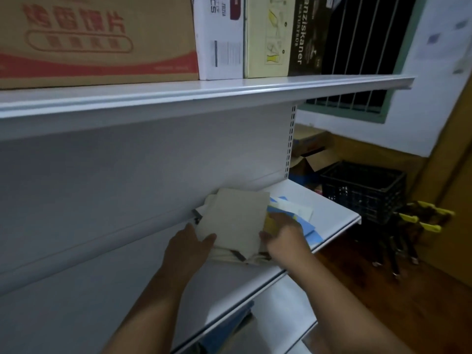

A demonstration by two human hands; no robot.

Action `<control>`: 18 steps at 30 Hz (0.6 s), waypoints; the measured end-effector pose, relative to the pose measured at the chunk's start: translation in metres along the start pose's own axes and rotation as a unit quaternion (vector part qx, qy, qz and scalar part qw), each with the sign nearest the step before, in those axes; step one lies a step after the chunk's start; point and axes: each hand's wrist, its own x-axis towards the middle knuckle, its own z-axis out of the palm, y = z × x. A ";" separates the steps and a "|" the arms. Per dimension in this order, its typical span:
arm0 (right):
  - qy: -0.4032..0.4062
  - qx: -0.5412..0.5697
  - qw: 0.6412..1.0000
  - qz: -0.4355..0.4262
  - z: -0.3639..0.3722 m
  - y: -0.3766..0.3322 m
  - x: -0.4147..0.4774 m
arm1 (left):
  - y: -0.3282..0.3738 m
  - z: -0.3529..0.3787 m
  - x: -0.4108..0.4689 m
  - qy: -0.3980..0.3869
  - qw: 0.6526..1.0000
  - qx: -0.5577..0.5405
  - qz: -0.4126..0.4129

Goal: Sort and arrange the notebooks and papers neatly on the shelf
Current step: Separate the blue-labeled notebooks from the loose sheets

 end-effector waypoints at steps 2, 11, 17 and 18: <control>-0.029 -0.032 0.999 0.032 -0.003 0.015 0.012 | 0.002 0.010 0.001 0.036 0.999 -0.002 -0.018; -0.109 -0.114 0.986 0.050 -0.031 -0.004 0.027 | -0.028 -0.031 -0.022 0.066 0.993 -0.093 -0.025; -0.136 0.070 0.987 -0.043 0.014 -0.089 -0.004 | -0.119 -0.100 -0.089 0.226 0.959 -0.112 -0.131; -0.145 0.073 0.985 -0.059 0.033 -0.100 -0.010 | -0.133 -0.109 -0.102 0.233 0.951 -0.118 -0.163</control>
